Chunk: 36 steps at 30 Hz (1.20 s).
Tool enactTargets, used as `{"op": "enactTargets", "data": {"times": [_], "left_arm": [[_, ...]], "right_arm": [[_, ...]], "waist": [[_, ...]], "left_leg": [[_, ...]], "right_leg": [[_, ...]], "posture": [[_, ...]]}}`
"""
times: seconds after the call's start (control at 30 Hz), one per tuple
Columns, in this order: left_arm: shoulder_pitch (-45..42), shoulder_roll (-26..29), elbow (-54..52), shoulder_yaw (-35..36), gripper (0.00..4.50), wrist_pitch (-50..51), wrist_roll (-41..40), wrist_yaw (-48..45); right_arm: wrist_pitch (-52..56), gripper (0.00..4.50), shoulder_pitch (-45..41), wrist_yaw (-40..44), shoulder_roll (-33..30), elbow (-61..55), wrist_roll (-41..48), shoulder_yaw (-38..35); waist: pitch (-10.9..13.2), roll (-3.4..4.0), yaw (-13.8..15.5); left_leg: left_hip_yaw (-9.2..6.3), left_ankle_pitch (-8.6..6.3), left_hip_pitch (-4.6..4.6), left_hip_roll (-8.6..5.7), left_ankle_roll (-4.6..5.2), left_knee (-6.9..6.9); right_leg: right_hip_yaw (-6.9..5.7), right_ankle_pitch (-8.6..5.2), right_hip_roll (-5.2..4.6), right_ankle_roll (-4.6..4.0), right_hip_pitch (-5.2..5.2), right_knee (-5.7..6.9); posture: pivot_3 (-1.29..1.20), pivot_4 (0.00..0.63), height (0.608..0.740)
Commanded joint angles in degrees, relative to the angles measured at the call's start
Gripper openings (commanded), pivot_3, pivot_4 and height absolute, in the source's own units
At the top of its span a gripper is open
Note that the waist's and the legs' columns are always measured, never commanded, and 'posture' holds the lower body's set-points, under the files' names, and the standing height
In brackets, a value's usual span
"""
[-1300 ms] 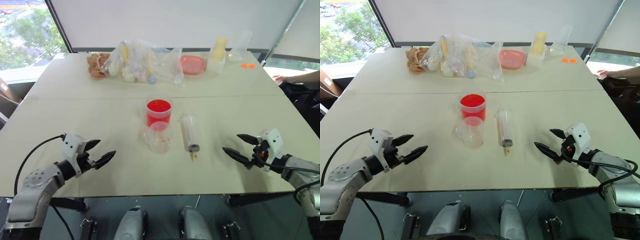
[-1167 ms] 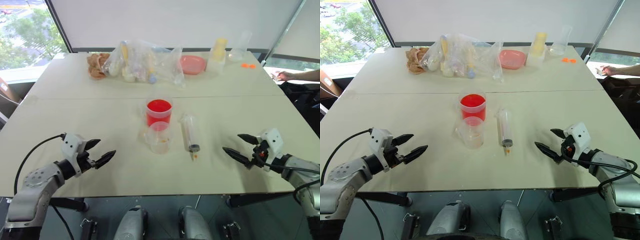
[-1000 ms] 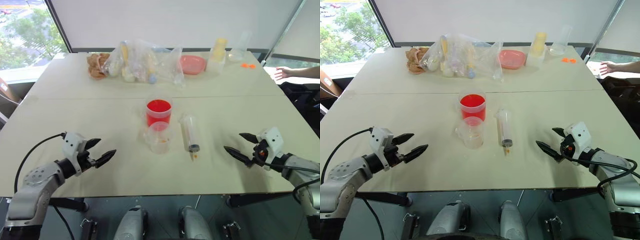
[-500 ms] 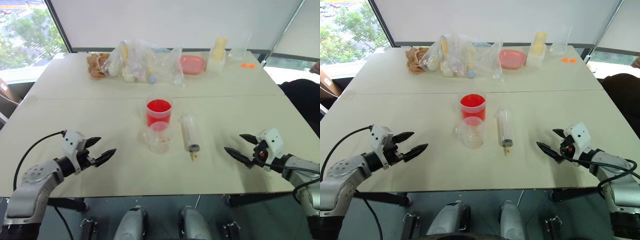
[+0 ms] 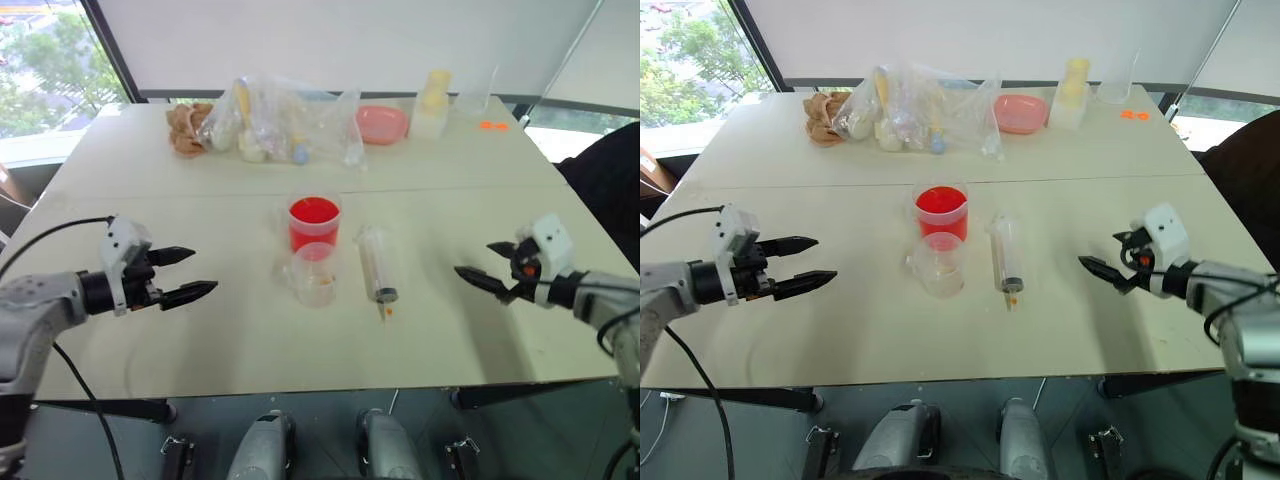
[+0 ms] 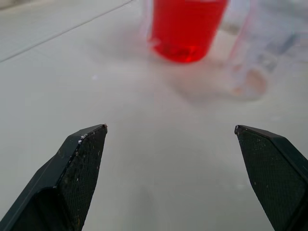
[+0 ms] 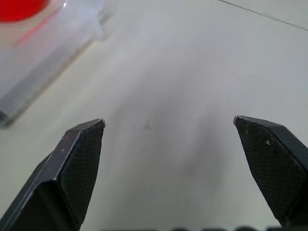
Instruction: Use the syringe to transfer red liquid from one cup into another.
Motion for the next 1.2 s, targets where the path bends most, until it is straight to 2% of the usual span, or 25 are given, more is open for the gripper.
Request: {"op": "enactTargets", "data": {"times": [0.03, 0.1, 0.2, 0.3, 0.4, 0.63, 0.9, 1.1, 1.17, 1.2], "left_arm": [[-1.86, 5.31, -2.65, -1.73, 4.47, 4.06, -3.26, -7.32], [-4.28, 6.91, -2.38, -3.27, 4.47, 4.53, -3.26, -9.55], [-9.44, 6.03, -0.58, -5.79, 4.47, 3.6, -1.86, -9.92], [-12.49, 4.77, 0.63, -7.89, 4.47, 2.49, -0.45, -10.05], [-13.61, 3.46, 0.83, -8.2, 4.47, 2.65, -0.34, -9.57], [-10.25, 3.63, -0.85, -5.77, 4.47, 2.6, -0.67, -9.53], [-7.18, 4.82, -1.81, -2.96, 4.47, 2.23, -0.67, -9.38], [-4.76, 3.52, -2.94, -1.92, 4.47, 1.47, -0.5, -7.69], [-4.3, 3.2, -3.34, -1.6, 4.47, 1.44, -0.63, -7.0], [-4.11, 3.04, -3.58, -1.38, 4.49, 1.51, -0.81, -6.63]], "right_arm": [[20.95, 4.5, -13.94, 0.93, -2.75, -0.89, 6.13, 5.03], [32.45, 4.5, -25.88, 0.06, -0.12, 3.16, 8.64, 7.54], [41.17, 4.5, -38.88, -1.24, 4.65, 9.97, 9.13, 12.98], [42.88, 4.5, -47.74, -1.74, 8.5, 19.96, 10.61, 18.71], [42.88, 4.5, -52.86, -2.96, 11.29, 27.87, 10.26, 22.85], [42.72, 4.5, -58.36, -3.94, 16.51, 36.59, 6.93, 28.85], [39.01, 4.5, -58.05, -2.92, 21.4, 42.7, 2.45, 34.05], [31.61, 4.5, -58.15, -3.58, 28.01, 53.1, -3.42, 35.32], [29.22, 4.5, -57.46, -3.69, 29.37, 55.46, -6.17, 36.74], [28.72, 4.25, -56.97, -3.06, 29.77, 55.9, -7.06, 37.6]], "waist": [[0.17, 0.06, -0.69], [0.47, 0.2, -1.14], [0.53, 0.17, -1.04], [0.54, 0.12, -0.93], [0.59, 0.05, -0.79], [0.63, 0.0, -1.11], [0.63, 0.0, -1.23], [0.63, 0.0, -1.35], [0.54, -0.15, -1.44], [0.5, -0.21, -1.51]], "left_leg": [[0.01, 0.0, 0.0, 0.0, 0.0, -0.01], [0.03, 0.0, -0.04, 0.0, 0.0, 0.0], [0.01, 0.0, 0.0, 0.03, 0.0, 0.0], [0.0, 0.0, -0.03, 0.0, 0.0, -0.04], [0.05, 0.0, -0.13, -0.1, 0.01, -0.06], [0.15, -0.05, -0.27, -0.14, 0.09, -0.07], [0.51, -0.04, -0.24, -0.12, 0.08, -0.01], [0.59, -0.04, -0.15, -0.12, 0.07, 0.01], [0.64, -0.04, -0.05, -0.12, 0.07, 0.05], [0.64, -0.04, 0.01, -0.11, 0.07, 0.04]], "right_leg": [[0.0, 0.0, 0.0, 0.0, -0.01, 0.0], [0.01, 0.01, 0.0, -0.02, -0.06, -0.02], [0.0, 0.02, 0.05, -0.05, -0.05, 0.0], [-0.02, 0.03, 0.06, -0.03, -0.06, 0.01], [-0.01, 0.06, 0.0, 0.01, -0.08, -0.01], [-0.01, 0.18, -0.02, 0.25, -0.25, 0.01], [0.0, 0.19, 0.04, 0.26, -0.42, 0.28], [0.02, 0.19, 0.04, 0.27, -0.42, 0.4], [0.03, 0.19, 0.03, 0.27, -0.44, 0.82], [0.03, 0.19, 0.03, 0.26, -0.42, 0.82]], "posture": [[0.0, 0.15, 0.74], [0.0, 0.15, 0.74], [0.0, 0.15, 0.74], [0.0, 0.15, 0.74], [0.0, 0.15, 0.74], [0.0, 0.15, 0.74], [0.0, 0.15, 0.74], [0.0, 0.15, 0.74], [0.0, 0.15, 0.74], [0.0, 0.15, 0.74]]}}
